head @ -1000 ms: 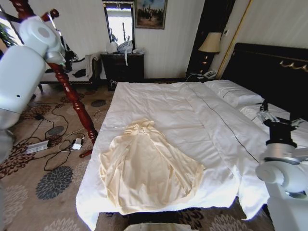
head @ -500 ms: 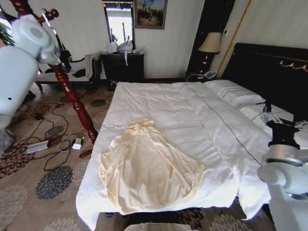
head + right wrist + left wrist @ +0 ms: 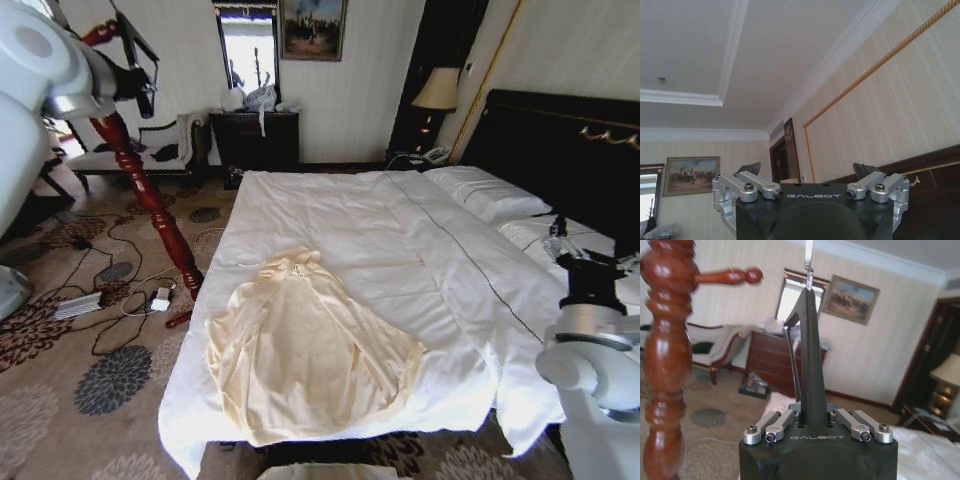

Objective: Pick up the clothes from the bed and hang them on the clothes hanger.

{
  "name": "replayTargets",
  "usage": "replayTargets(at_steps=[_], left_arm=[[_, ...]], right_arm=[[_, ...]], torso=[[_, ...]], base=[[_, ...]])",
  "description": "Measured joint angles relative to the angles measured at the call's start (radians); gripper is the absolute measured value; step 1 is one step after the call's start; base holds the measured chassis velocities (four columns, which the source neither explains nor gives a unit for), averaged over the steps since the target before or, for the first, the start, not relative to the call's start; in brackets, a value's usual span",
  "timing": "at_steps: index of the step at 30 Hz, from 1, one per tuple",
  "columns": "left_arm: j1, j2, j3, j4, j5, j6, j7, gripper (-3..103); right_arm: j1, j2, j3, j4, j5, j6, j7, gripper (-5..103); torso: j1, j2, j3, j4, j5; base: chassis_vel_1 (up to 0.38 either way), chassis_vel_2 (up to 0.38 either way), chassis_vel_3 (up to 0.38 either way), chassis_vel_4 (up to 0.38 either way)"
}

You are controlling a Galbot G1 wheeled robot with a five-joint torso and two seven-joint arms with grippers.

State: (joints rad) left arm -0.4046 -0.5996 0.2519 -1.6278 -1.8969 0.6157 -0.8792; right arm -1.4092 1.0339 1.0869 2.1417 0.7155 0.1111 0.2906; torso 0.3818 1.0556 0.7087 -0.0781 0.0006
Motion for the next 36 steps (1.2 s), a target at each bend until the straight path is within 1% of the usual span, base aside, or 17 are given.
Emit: replayTargets(at_steps=[4,6,8,9,12,13,14,15,16,18,21,24,26,27,32,34,36], left_arm=[[0.185,0.079,-0.147,-0.175,-0.031,-0.010,0.008,20],[0.362,0.168,-0.247,-0.302,-0.006,-0.061,0.096,20],[0.408,0.192,-0.268,-0.328,0.007,-0.080,0.123,20],[0.539,0.242,-0.326,-0.381,0.053,-0.133,0.200,20],[0.662,0.254,-0.361,-0.411,0.108,-0.207,0.280,20],[0.694,0.241,-0.365,-0.414,0.126,-0.234,0.307,20],[0.755,0.207,-0.380,-0.427,0.146,-0.274,0.348,20],[0.813,0.185,-0.405,-0.445,0.163,-0.295,0.368,20],[0.813,0.185,-0.405,-0.445,0.163,-0.295,0.368,20],[0.929,0.148,-0.451,-0.482,0.208,-0.319,0.390,20],[1.083,0.081,-0.502,-0.533,0.280,-0.326,0.394,20],[1.170,0.035,-0.516,-0.554,0.323,-0.326,0.387,20],[1.248,0.008,-0.518,-0.570,0.377,-0.336,0.385,20],[1.248,0.008,-0.518,-0.570,0.377,-0.336,0.385,20],[1.421,-0.048,-0.530,-0.602,0.496,-0.365,0.383,20],[1.499,-0.090,-0.532,-0.613,0.555,-0.391,0.372,20],[1.523,-0.107,-0.530,-0.614,0.575,-0.402,0.369,20]], right_arm=[[-0.003,0.002,-0.013,-0.003,-0.006,0.001,0.002,100],[-0.002,-0.010,-0.049,-0.020,-0.003,0.003,0.011,100],[0.000,-0.019,-0.066,-0.028,0.002,0.005,0.015,100],[0.005,-0.044,-0.106,-0.051,0.023,0.015,0.021,100],[-0.002,-0.086,-0.142,-0.080,0.067,0.044,0.022,100],[-0.008,-0.101,-0.149,-0.090,0.083,0.057,0.023,100],[-0.005,-0.131,-0.175,-0.117,0.112,0.085,0.012,100],[0.010,-0.155,-0.208,-0.147,0.128,0.104,-0.003,100],[0.010,-0.155,-0.208,-0.147,0.128,0.104,-0.003,100],[0.053,-0.199,-0.298,-0.207,0.140,0.126,-0.029,100],[0.153,-0.266,-0.472,-0.297,0.160,0.149,-0.078,100],[0.221,-0.293,-0.561,-0.341,0.214,0.150,-0.112,100],[0.289,-0.305,-0.629,-0.383,0.258,0.144,-0.145,100],[0.289,-0.305,-0.629,-0.383,0.258,0.144,-0.145,100],[0.447,-0.320,-0.823,-0.498,0.311,0.110,-0.237,100],[0.534,-0.335,-0.941,-0.565,0.349,0.047,-0.339,100],[0.574,-0.336,-0.991,-0.598,0.348,0.035,-0.377,100]], torso=[[0.000,0.000,0.000,0.0000,-0.0007],[0.000,0.000,0.000,0.0004,-0.0010],[0.000,0.000,0.000,0.0004,-0.0008],[0.000,0.000,0.000,0.0013,-0.0003],[0.000,0.000,0.000,0.0019,-0.0009],[0.000,0.000,0.000,0.0018,-0.0007],[0.000,0.000,0.000,-0.0011,-0.0008],[0.000,0.000,0.000,-0.0016,-0.0011],[0.000,0.000,0.000,-0.0016,-0.0011],[0.000,0.000,0.000,-0.0016,0.0002],[0.000,0.000,0.000,0.0012,-0.0002],[0.000,0.000,0.000,0.0012,-0.0008],[0.000,0.000,0.000,-0.0003,-0.0011],[0.000,0.000,0.000,-0.0003,-0.0011],[0.000,0.000,0.000,0.0009,-0.0003],[0.000,0.000,0.000,0.0005,-0.0009],[0.000,0.000,0.000,0.0001,-0.0008]], base=[[0.000,0.000,0.000,0.000],[0.000,0.000,0.000,0.000],[0.000,0.000,0.000,0.000],[0.000,0.000,0.000,0.000],[0.000,0.000,0.000,0.000],[0.000,0.000,0.000,0.000],[0.000,0.000,0.000,0.000],[0.000,0.000,0.000,0.000],[0.000,0.000,0.000,0.000],[0.000,0.000,0.000,0.000],[0.000,0.000,0.000,0.000],[0.000,0.000,0.000,0.000],[0.000,0.000,0.000,0.000],[0.000,0.000,0.000,0.000],[0.000,0.000,0.000,0.000],[0.000,0.000,0.000,0.000],[0.000,0.000,0.000,0.000]])
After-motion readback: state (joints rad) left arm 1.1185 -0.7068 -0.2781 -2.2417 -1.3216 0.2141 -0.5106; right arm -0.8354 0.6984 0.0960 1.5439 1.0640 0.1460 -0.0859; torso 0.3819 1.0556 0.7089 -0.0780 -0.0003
